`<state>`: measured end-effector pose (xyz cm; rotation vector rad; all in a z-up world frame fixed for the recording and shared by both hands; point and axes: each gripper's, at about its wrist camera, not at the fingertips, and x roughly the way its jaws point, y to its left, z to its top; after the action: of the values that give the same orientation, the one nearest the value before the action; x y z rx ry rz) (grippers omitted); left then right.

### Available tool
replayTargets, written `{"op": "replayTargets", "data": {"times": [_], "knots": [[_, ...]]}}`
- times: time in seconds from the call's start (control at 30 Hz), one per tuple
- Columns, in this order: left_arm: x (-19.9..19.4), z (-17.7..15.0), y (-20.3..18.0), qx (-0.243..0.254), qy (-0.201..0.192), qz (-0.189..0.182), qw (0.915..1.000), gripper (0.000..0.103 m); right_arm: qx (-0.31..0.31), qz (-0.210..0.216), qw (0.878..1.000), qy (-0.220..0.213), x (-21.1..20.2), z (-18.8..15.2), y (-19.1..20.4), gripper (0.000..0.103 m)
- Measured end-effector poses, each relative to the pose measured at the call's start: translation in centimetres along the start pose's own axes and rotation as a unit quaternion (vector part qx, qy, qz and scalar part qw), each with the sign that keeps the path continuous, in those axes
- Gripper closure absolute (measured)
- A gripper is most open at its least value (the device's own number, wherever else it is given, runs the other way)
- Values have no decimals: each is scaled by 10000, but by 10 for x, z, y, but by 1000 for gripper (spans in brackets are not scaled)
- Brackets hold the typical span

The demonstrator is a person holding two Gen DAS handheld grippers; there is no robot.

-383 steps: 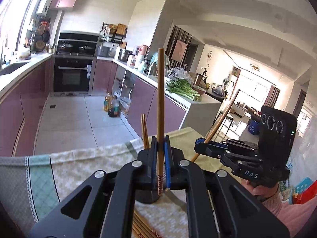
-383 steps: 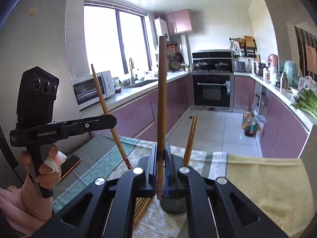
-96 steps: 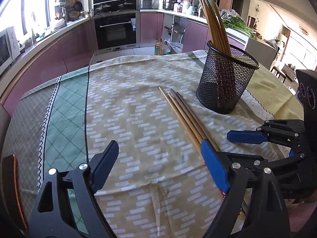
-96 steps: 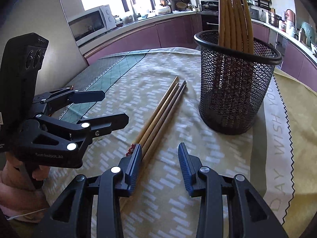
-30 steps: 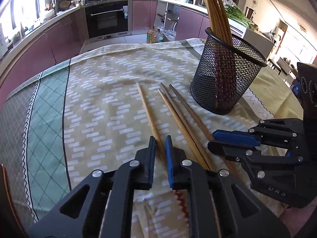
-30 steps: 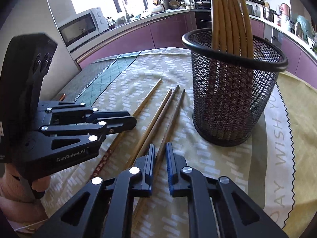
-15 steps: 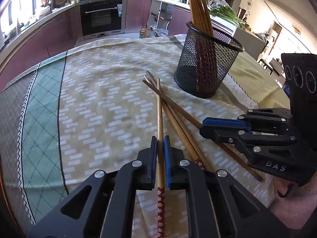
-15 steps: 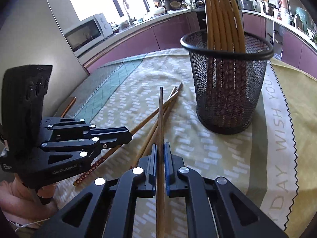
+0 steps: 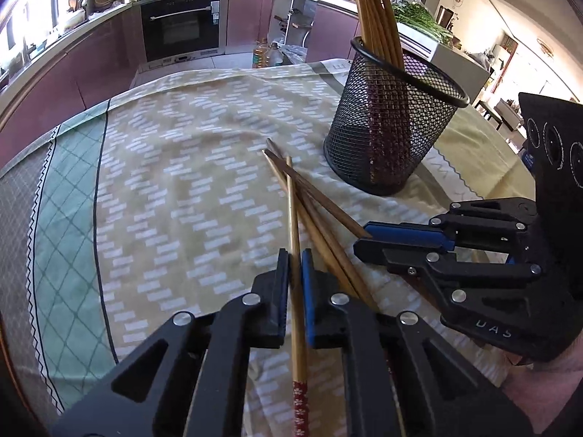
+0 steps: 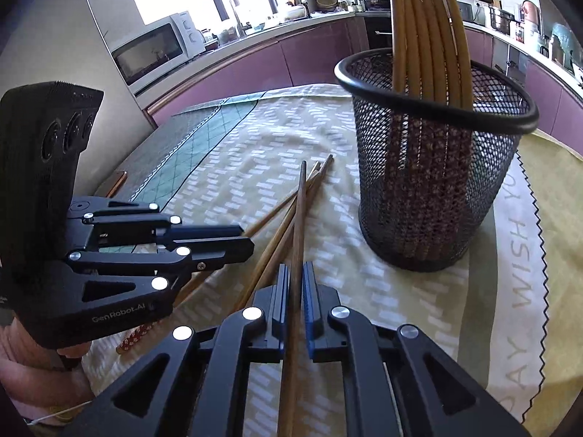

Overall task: Organize utensils
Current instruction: 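Raise both held chopsticks upright and carry them over the mesh holder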

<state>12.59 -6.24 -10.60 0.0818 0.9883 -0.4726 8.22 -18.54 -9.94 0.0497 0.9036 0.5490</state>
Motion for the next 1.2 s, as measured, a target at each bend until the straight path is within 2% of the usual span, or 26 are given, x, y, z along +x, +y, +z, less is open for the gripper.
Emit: {"op": "replayTargets", "data": {"times": [0.23,0.4,0.83,1.2], "knots": [[-27,6,-4,64,-373,-141,9992,96,-78,77,9987,-490,-35,6,-3,97],[-62,18,-5,119,-753,-448,9961,96,-149,60,9955,-933,-69,13,-2,97],[-141,34,-12,248,-1740,-853,9807,96,-279,-101,9846,-1721,-126,29,-8,97],[-156,72,-18,207,-2181,-1090,9696,96,-452,-190,9760,-2120,-157,56,-12,97]]}}
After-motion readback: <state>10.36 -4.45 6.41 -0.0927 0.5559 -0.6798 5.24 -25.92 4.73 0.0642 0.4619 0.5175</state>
